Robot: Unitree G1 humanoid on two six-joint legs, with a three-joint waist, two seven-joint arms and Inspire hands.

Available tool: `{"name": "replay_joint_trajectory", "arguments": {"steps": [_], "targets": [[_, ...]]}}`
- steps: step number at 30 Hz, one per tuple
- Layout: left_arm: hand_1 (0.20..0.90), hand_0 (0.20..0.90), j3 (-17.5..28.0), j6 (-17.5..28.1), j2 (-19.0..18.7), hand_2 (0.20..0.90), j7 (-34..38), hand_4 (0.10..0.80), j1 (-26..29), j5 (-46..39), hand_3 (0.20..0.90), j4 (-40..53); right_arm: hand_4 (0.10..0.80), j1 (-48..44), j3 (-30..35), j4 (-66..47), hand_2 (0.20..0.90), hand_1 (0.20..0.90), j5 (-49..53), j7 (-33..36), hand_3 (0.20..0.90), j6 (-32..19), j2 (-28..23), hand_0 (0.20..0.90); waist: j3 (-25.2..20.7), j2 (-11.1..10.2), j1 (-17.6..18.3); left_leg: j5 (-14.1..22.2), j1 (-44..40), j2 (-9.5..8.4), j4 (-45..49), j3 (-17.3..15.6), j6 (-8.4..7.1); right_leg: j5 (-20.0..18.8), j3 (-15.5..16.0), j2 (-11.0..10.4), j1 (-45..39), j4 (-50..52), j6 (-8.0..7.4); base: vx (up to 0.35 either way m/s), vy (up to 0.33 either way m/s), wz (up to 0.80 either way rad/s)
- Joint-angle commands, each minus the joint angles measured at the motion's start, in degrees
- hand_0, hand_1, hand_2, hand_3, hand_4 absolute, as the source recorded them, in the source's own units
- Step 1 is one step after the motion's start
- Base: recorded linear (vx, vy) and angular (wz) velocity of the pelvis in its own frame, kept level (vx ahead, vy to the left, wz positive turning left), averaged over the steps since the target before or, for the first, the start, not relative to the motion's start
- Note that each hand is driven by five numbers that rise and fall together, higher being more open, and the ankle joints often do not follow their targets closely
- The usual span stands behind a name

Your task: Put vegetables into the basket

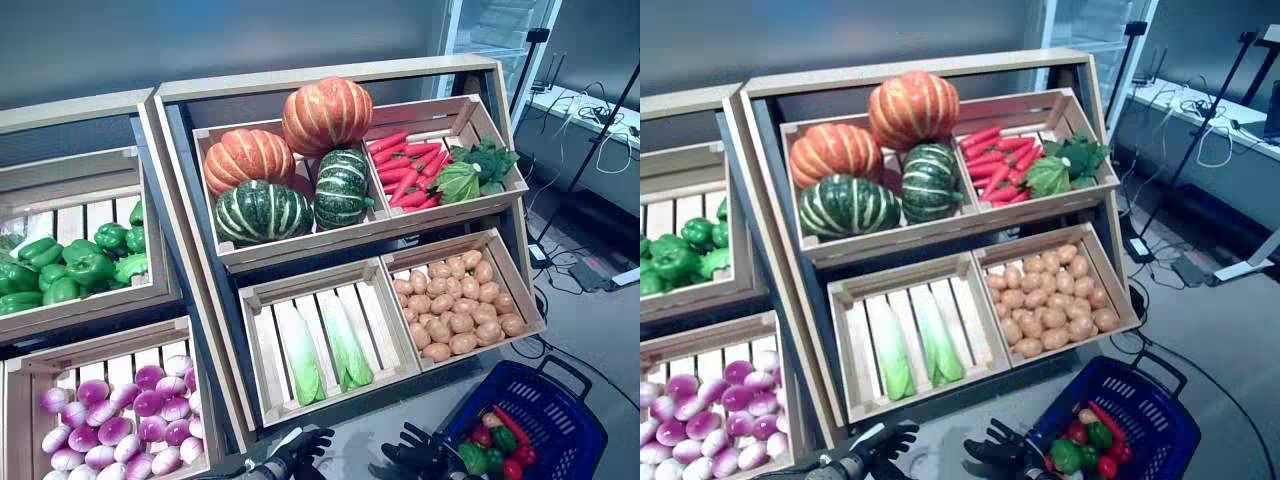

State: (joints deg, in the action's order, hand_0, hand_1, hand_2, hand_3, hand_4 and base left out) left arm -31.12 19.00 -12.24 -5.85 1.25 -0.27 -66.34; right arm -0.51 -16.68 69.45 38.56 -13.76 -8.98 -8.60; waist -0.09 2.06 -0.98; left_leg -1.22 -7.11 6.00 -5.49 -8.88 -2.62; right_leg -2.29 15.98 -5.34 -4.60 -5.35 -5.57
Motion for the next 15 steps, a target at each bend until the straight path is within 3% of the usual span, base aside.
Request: {"name": "replay_joint_trajectory", "arguments": {"steps": [1,10,15], "targets": [[0.9,0.9,-1.3,2.6,1.9,0.9,1.6,0.8,5.4,0.4,0.9,-1.5,0.8,-6.2,-1.0,2.7,0.9,0.9,-2.4,-0.3,0.9,-1.0,1.6,0.9,2.0,-0.4,-0.1,7.0,-0.8,-1.34,0.5,-0.4,2.49,6.2,1.1,-0.3,-3.2,0.3,1.98,0.0,0.0,0.0],[0.9,0.9,-1.8,3.4,1.4,0.9,-0.5,0.8,5.6,1.0,0.9,-1.1,0.8,-6.6,-0.8,2.8,0.9,0.9,-2.0,0.1,0.9,-0.7,1.6,0.9,2.2,-0.2,-0.1,6.9,-0.8,-1.41,0.5,-0.2,2.5,6.2,1.3,-0.4,-3.2,0.3,1.97,0.0,0.0,0.0],[0.9,0.9,-3.3,6.4,0.8,0.9,0.3,0.8,6.0,3.4,0.9,-0.1,0.8,-6.9,-0.9,2.8,0.9,0.9,-1.6,0.0,0.9,-0.5,1.5,0.9,2.3,-0.1,0.2,7.0,-1.1,-1.34,0.5,-0.5,2.45,6.1,1.0,-0.4,-3.2,0.3,1.91,0.0,0.0,0.0]]}}
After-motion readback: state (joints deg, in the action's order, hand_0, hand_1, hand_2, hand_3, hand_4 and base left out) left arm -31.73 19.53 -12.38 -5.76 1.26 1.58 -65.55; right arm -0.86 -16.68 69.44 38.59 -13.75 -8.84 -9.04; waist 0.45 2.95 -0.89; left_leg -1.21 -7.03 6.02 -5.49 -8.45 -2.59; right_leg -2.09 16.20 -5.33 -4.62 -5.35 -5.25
